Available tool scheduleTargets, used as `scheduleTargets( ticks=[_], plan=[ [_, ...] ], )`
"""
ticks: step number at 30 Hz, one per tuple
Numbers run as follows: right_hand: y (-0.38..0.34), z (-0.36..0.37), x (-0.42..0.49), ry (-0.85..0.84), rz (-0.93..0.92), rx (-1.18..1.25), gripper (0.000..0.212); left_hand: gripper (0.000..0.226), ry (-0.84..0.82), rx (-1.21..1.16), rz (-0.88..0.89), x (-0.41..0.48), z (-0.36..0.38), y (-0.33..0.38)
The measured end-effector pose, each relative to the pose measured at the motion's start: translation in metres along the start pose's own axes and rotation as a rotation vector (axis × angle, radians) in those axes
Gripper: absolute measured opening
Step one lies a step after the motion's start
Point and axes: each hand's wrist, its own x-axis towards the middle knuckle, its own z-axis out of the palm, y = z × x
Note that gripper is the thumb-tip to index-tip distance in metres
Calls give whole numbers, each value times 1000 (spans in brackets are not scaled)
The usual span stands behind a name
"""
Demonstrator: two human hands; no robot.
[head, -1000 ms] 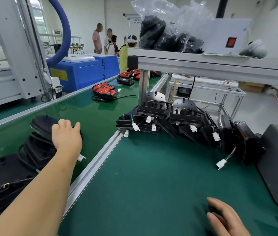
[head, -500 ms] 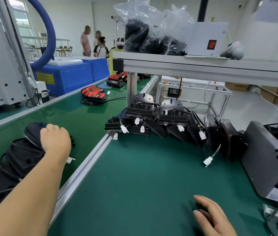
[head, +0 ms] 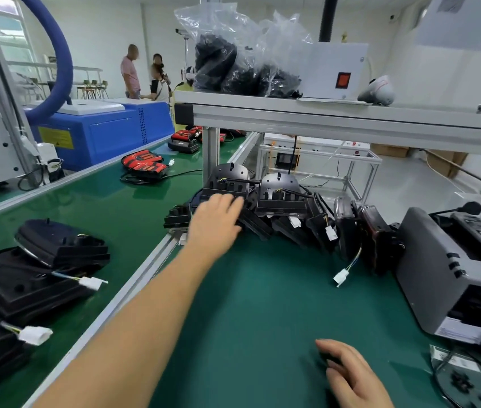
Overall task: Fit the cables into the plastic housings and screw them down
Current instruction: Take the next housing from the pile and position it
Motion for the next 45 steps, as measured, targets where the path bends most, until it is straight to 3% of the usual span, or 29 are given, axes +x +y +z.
scheduleTargets(
  ticks=[2,3,4,5,7,10,15,17,25,29,32,34,38,42,45],
  plan=[
    [0,-8,2,-105,-48,-143,84,76,-25,-84,30,27,1,34],
    [0,-12,3,-146,-113,-281,76,80,-32,-111,32,38,2,46],
    [0,-19,5,-138,-222,-441,55,83,-45,-119,38,50,3,57],
    [2,-23,9,-76,-316,-543,34,87,-67,-118,43,60,4,64],
    [5,-27,9,84,-448,-607,12,93,-138,-127,27,77,8,75],
    [5,-31,7,170,-519,-505,16,97,-261,-124,7,91,13,79],
    [-8,-22,3,281,-520,-425,74,88,-286,-131,33,100,16,72],
    [-15,-19,2,345,-497,-397,81,83,-288,-136,45,102,14,69],
    [-4,-19,3,348,-432,-459,77,81,-204,-327,57,88,-30,63],
    [9,-28,6,248,-519,-532,47,77,-183,-286,90,52,-53,69],
    [19,-32,8,184,-519,-639,47,75,-216,-288,93,18,-61,74],
    [19,-34,4,192,-526,-686,12,74,-217,-282,95,-7,-62,76],
    [20,-36,-1,80,-359,-688,47,73,-183,-276,106,-51,-61,78],
    [16,-35,-4,48,-351,-657,47,72,-183,-307,106,-84,-63,80],
    [9,-36,-3,-40,-227,-656,35,73,-227,-325,116,-107,-63,83]
  ],
)
